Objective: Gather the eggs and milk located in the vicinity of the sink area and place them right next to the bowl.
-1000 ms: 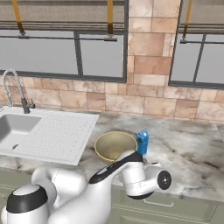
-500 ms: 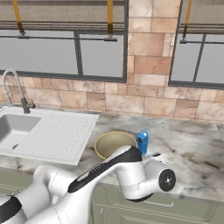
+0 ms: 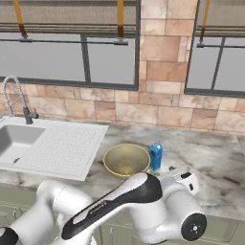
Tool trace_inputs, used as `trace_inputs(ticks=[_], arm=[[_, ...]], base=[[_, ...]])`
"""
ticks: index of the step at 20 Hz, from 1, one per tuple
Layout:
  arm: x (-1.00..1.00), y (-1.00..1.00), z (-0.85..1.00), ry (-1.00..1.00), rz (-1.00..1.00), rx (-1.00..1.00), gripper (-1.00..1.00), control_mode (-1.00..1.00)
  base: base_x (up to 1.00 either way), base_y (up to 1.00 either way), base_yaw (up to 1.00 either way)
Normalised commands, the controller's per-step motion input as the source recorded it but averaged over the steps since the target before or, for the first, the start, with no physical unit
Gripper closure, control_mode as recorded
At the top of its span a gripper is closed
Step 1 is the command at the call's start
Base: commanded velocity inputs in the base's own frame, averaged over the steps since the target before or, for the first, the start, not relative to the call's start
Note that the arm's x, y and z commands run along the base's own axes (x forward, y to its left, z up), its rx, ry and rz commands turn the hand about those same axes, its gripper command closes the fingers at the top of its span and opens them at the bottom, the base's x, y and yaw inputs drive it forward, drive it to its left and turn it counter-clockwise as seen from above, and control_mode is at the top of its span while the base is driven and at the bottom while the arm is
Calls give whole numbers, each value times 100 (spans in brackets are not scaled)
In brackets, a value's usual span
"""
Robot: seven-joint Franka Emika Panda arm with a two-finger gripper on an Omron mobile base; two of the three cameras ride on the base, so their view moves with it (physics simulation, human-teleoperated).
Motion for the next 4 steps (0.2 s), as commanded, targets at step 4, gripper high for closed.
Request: trace_inputs(ticks=[4], arm=[[-37, -72, 51, -25, 0, -9, -100, -100]], base=[[0, 0, 0]])
